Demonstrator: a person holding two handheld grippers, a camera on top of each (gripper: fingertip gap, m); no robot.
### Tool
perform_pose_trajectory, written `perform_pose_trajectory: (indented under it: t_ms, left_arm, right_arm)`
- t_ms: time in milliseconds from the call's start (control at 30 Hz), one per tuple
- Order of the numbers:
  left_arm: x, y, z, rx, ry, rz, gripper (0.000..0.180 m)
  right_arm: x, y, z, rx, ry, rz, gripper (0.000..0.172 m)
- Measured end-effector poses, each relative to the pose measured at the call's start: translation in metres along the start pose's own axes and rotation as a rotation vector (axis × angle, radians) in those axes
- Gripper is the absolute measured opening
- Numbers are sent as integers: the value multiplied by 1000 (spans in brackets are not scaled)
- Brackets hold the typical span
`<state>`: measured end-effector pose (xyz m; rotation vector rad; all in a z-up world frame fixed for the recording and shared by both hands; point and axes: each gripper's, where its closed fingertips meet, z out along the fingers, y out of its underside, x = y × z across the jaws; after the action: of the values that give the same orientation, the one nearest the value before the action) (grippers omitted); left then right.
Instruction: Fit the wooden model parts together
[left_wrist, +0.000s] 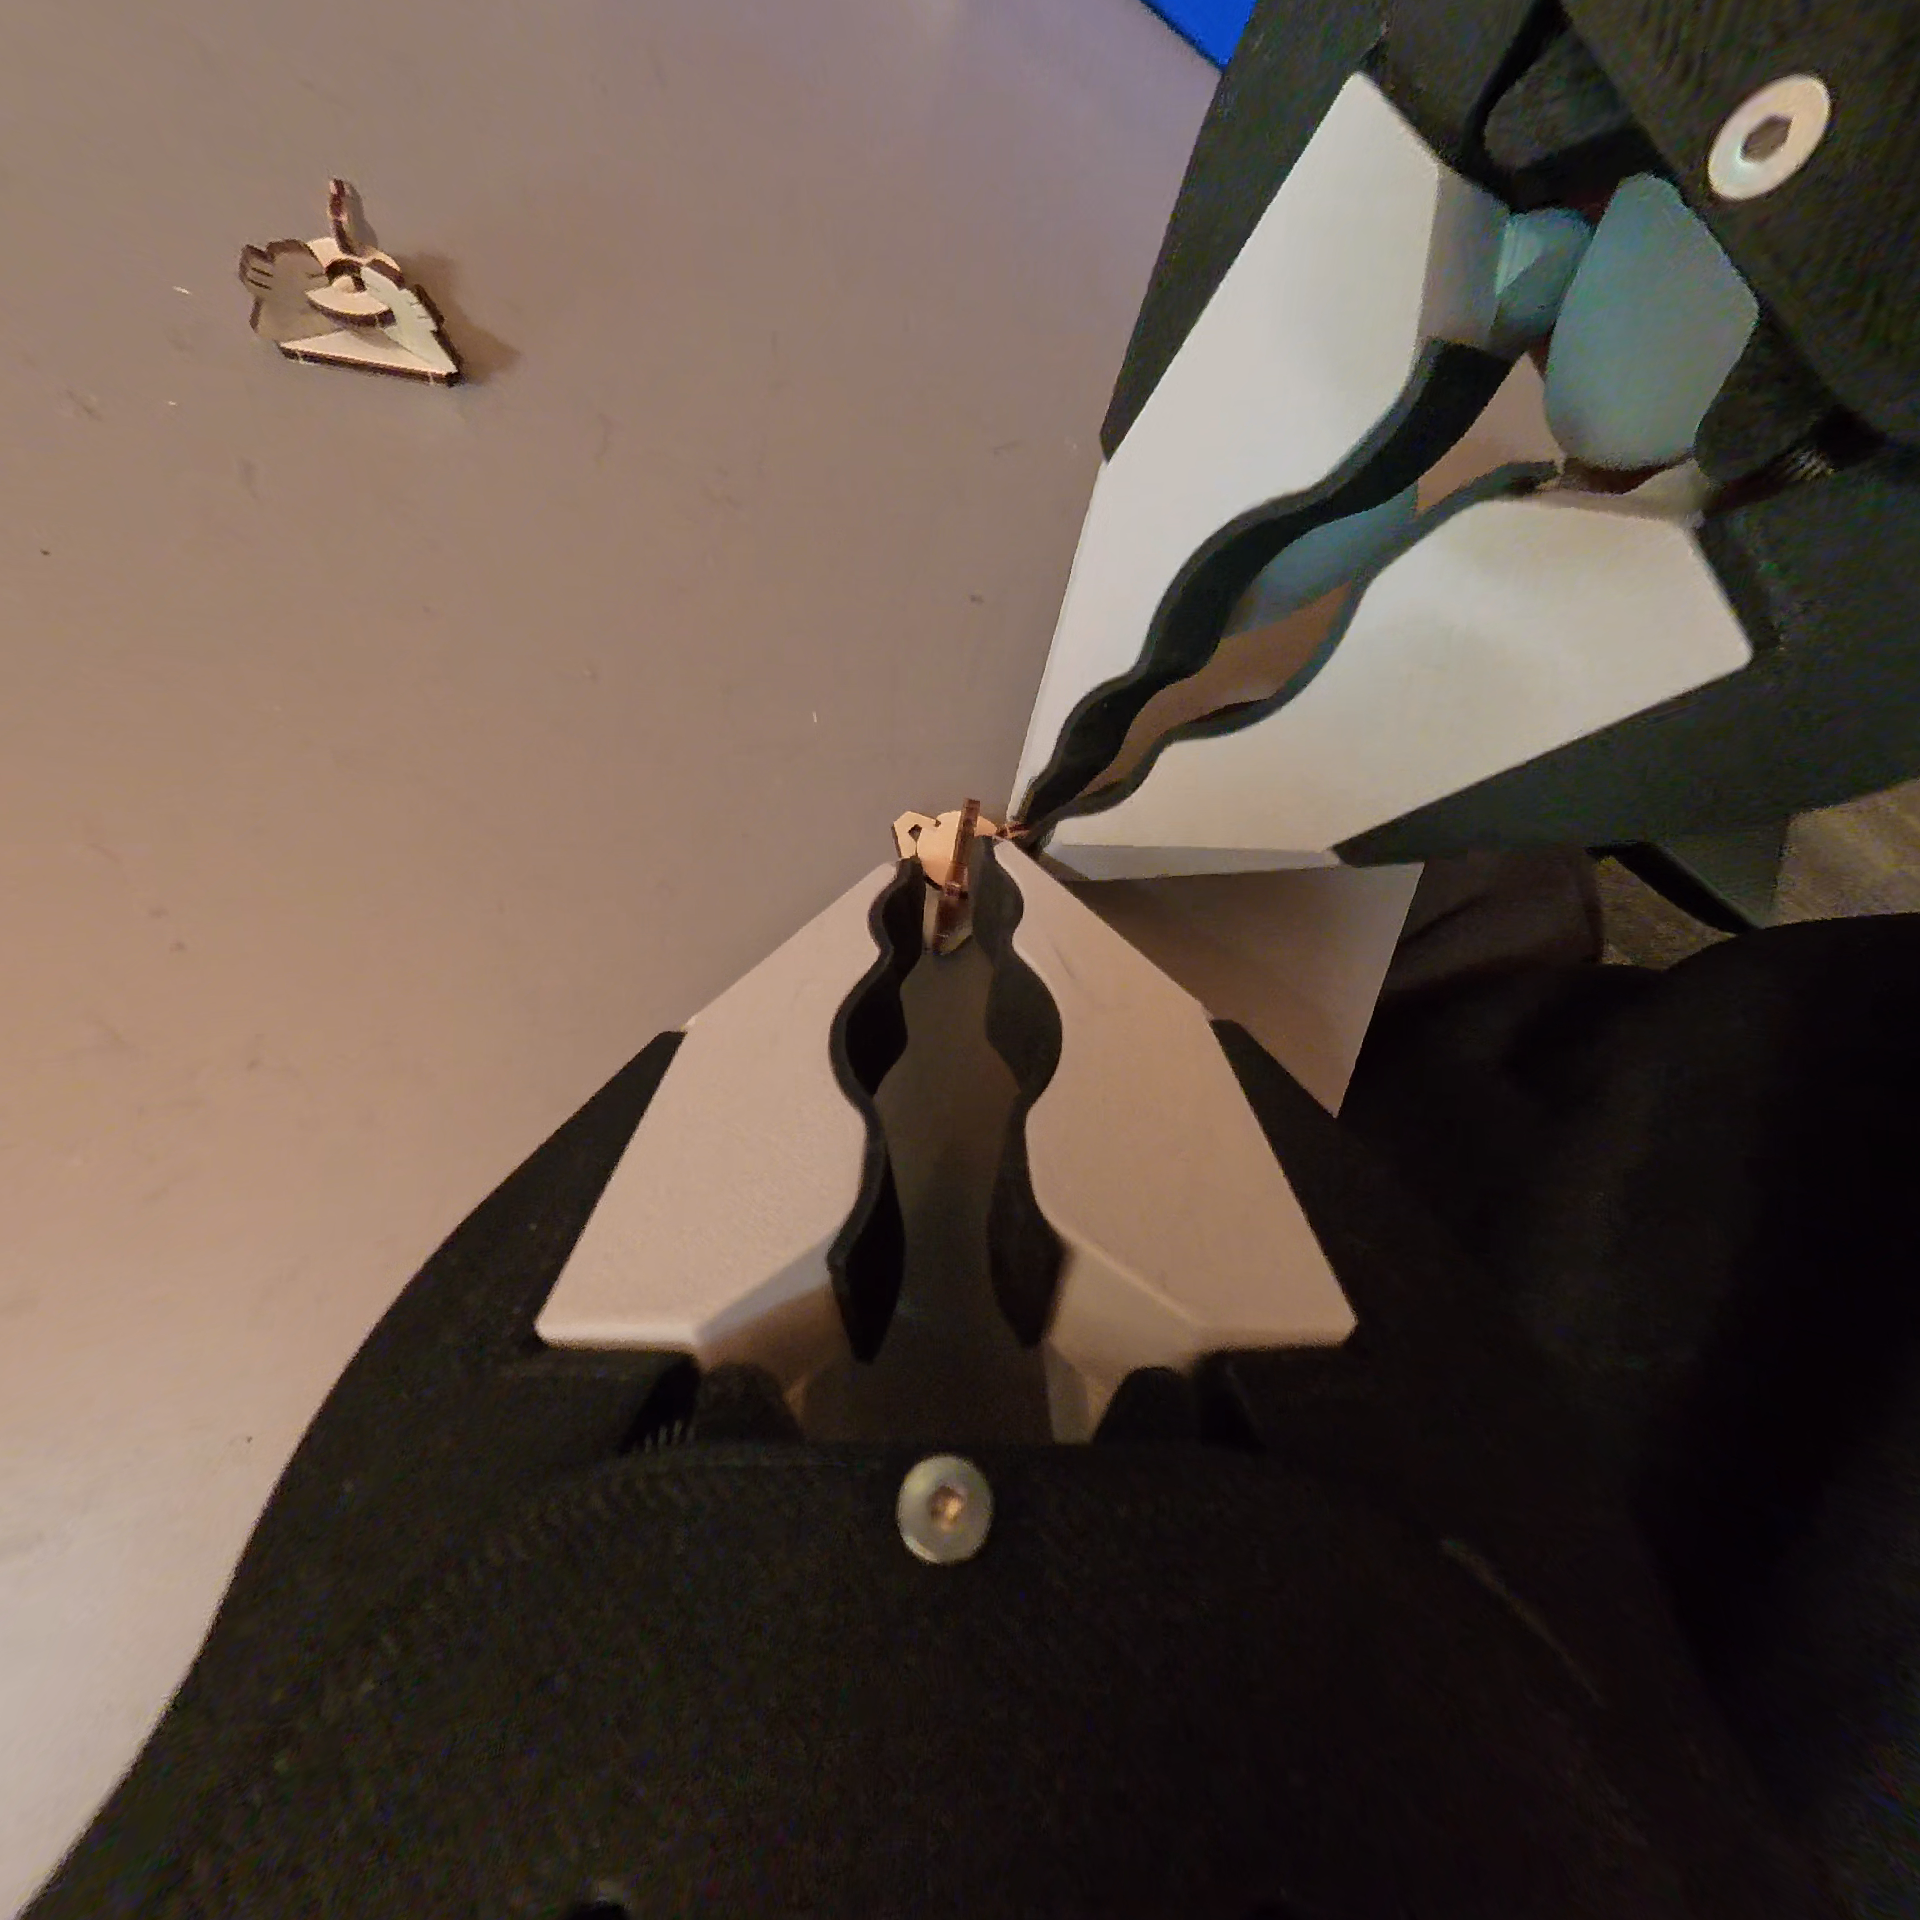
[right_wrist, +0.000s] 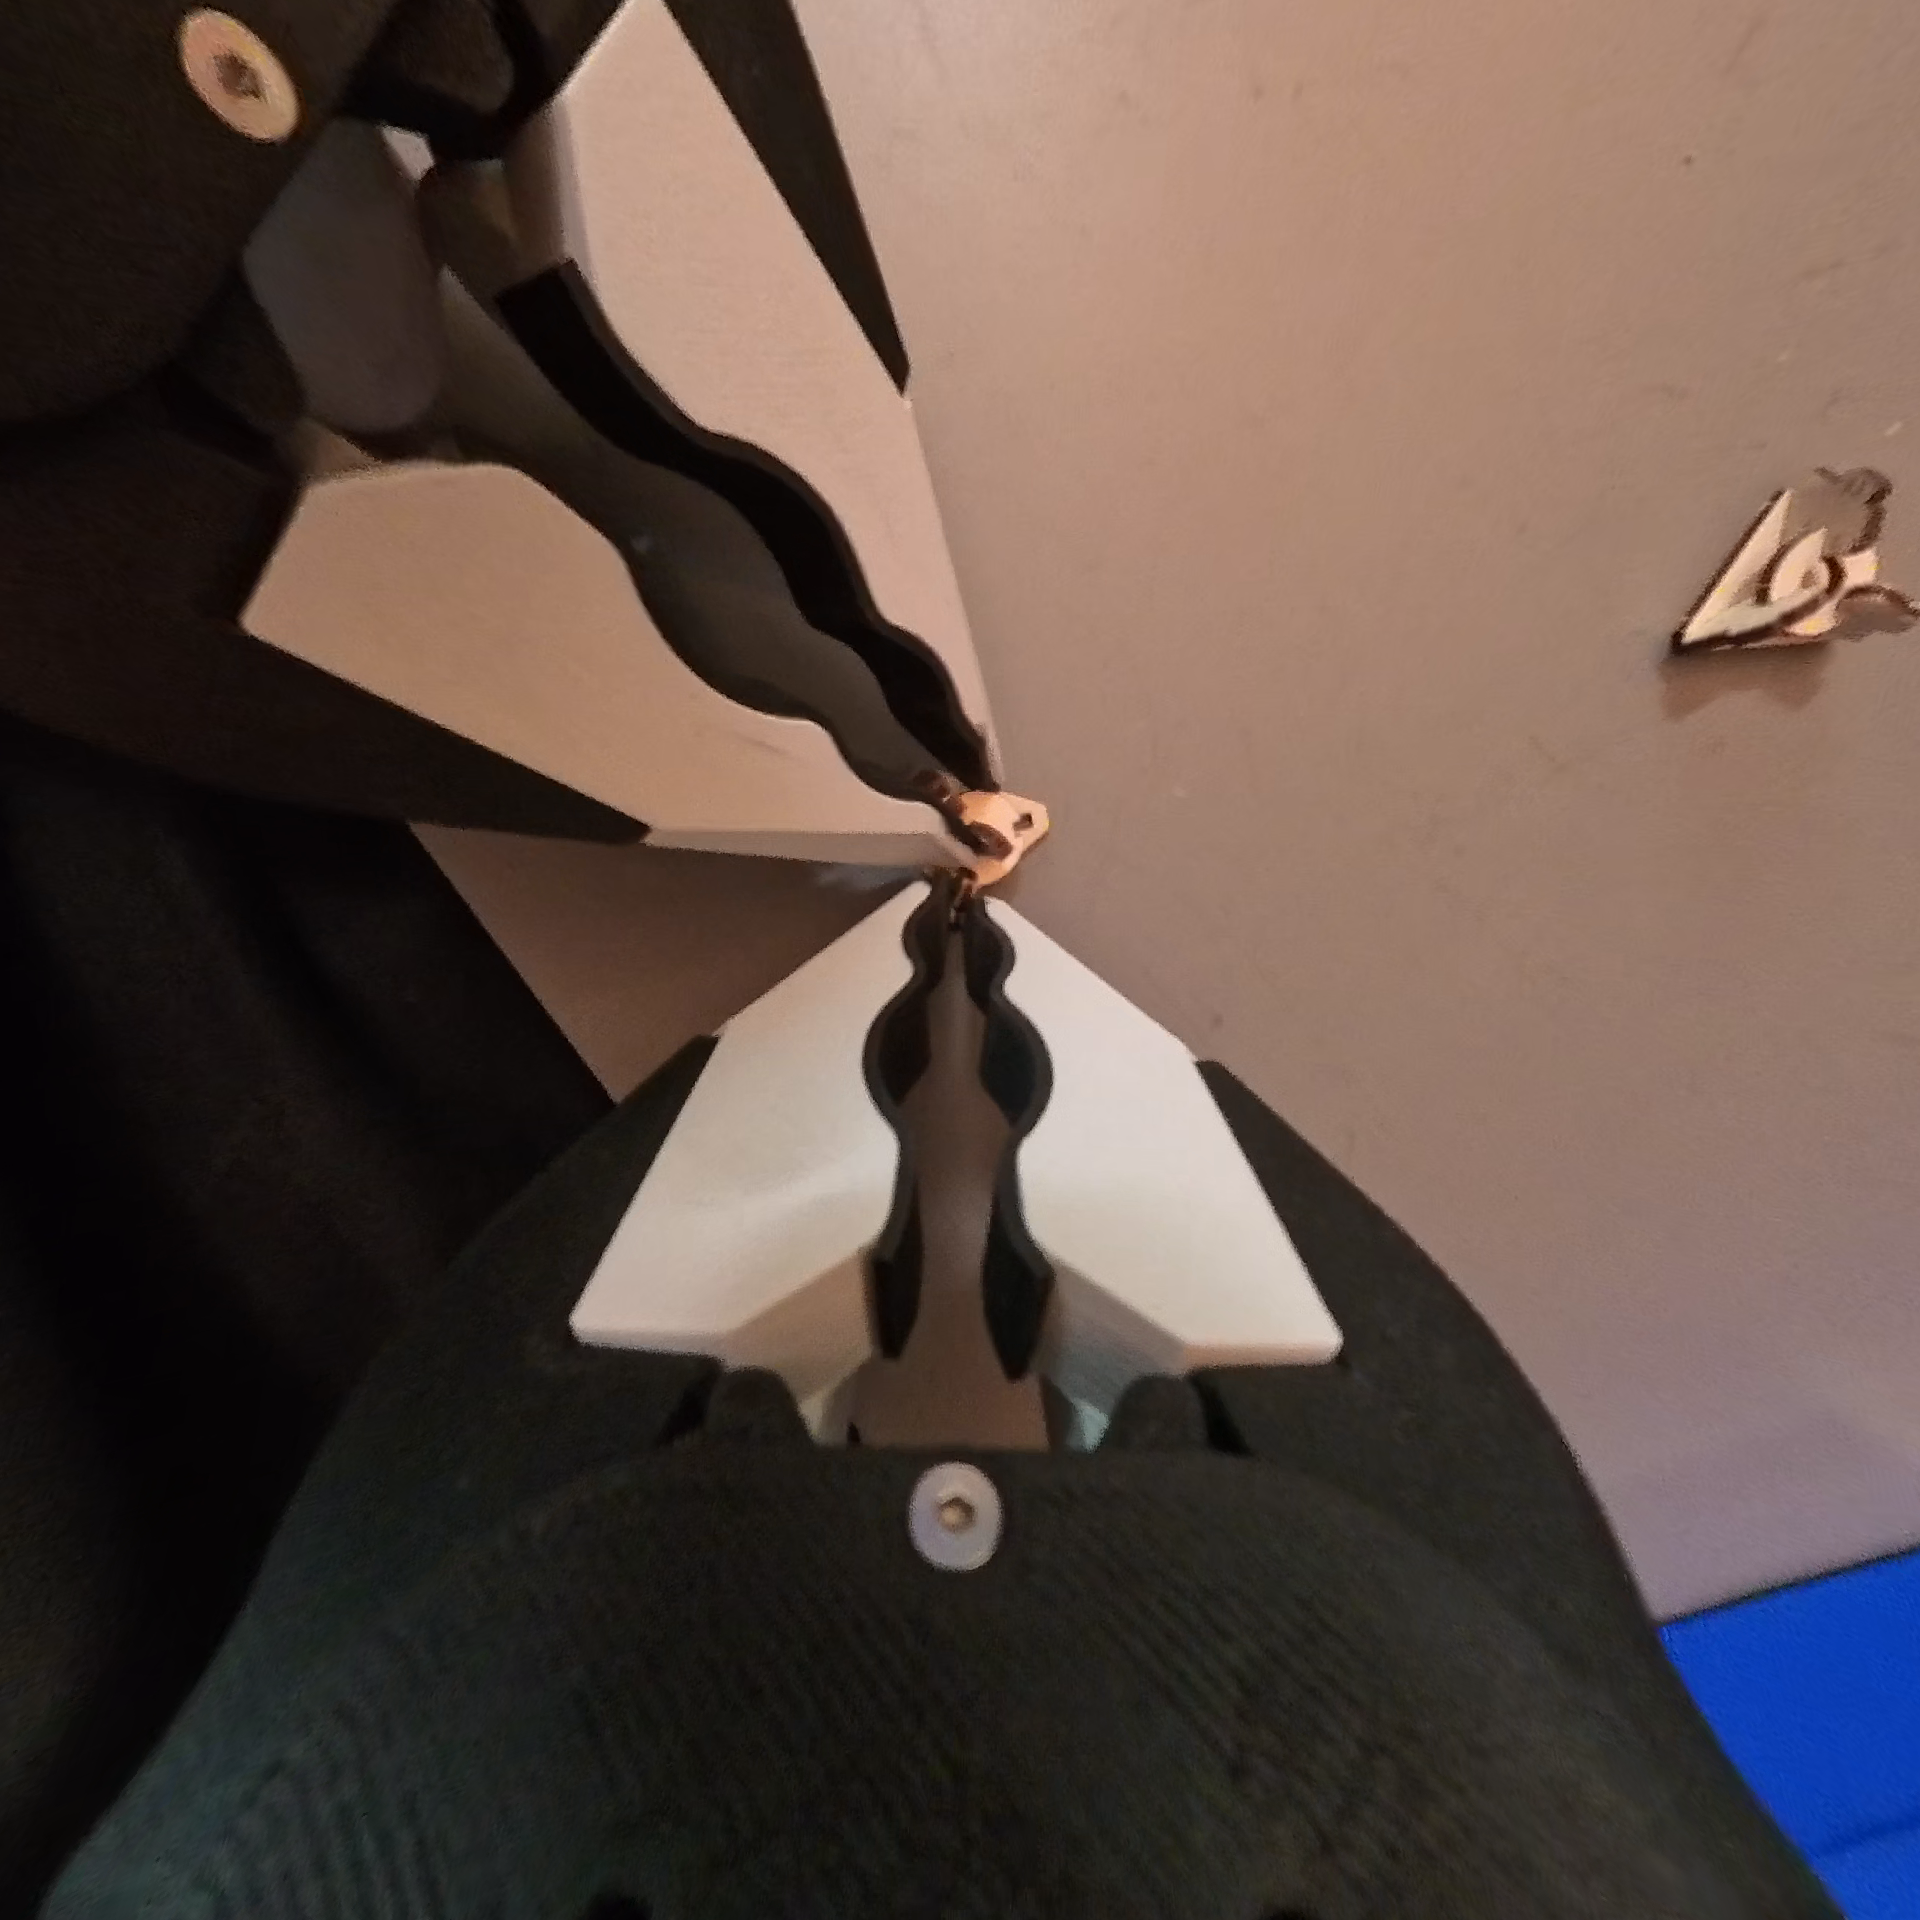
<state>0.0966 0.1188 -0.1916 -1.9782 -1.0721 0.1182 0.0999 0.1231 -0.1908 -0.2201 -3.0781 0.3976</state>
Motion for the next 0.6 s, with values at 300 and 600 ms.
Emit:
perform_pose_trajectory:
  t_ms: [300,600]
  left_arm:
    - [-2,1,-2,-4,59,-47,14]
    - [-2,0,-11,5,162,-107,9]
  right_arm:
    - [-2,-4,2,5,-12,20,1]
    - [-3,-5,3,-24,-11,3,1]
